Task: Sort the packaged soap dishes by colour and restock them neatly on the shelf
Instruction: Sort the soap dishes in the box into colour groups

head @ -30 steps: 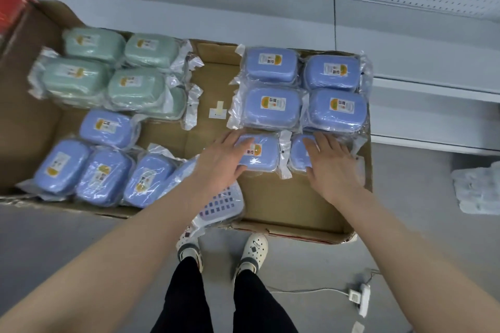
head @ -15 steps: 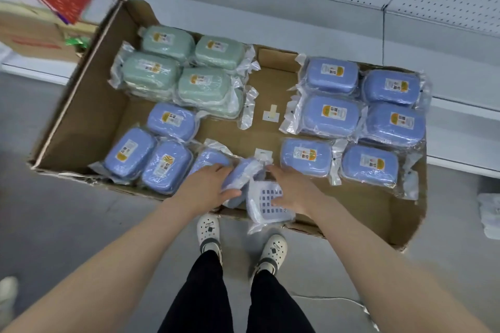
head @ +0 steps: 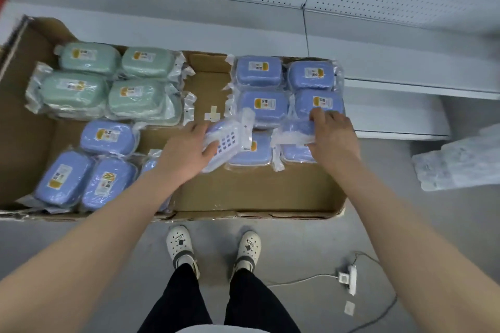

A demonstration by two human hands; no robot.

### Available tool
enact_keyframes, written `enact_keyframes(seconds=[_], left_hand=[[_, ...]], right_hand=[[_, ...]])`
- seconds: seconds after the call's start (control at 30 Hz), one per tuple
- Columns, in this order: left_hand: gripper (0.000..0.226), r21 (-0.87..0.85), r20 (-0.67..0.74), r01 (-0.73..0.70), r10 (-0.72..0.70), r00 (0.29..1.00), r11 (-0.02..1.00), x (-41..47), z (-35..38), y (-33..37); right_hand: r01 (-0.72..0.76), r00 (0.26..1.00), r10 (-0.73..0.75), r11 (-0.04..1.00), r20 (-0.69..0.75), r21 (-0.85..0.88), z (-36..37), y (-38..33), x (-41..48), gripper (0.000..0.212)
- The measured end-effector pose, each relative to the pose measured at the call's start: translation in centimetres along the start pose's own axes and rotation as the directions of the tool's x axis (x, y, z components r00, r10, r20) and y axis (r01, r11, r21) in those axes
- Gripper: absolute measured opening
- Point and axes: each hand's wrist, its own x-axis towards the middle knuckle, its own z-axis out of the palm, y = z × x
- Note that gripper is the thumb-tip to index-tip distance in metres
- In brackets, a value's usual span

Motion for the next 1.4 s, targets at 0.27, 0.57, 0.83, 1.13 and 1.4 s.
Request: enact_keyframes(seconds=[0.27, 0.57, 0.83, 1.13, 1.4], left_hand=[[0.079, 0.081, 0.102, -0.188, 0.18, 0.978, 0.979, 0.2, 5.1, 4.1], [0.079, 0.24, 0.171, -0.237, 0.199, 0.965, 0.941, 2.8, 6.8, 4.9], [0.09, 0.249, 0.164, -0.341, 0.308, 0.937, 0.906, 3.8, 8.1, 6.0], [0.086, 0.21, 0.126, -0.248, 0.226, 0.966, 0.946, 3.8, 8.4, 6.4], [0.075, 0.19, 0.088, -0.214, 0.2, 0.976, 0.958, 2.5, 7.2, 5.2]], right_hand=[[0.176, 0.956, -0.187, 0.982, 0.225, 0.068, 6.4, 3.0, -4.7, 0.085], [0.224, 0.956, -0.219, 0.975, 0.194, -0.004, 6.9, 4.4, -4.0, 0.071], [0.244, 0.939, -0.227, 0.969, 0.258, -0.034, 8.4, 3.9, -4.7, 0.099], [0.244, 0.96, -0.243, 0.97, 0.139, 0.008, 5.1, 5.5, -0.7, 0.091], [0.176, 0.958, -0.163, 0.984, 0.235, -0.036, 6.2, 3.7, -0.1, 0.091]])
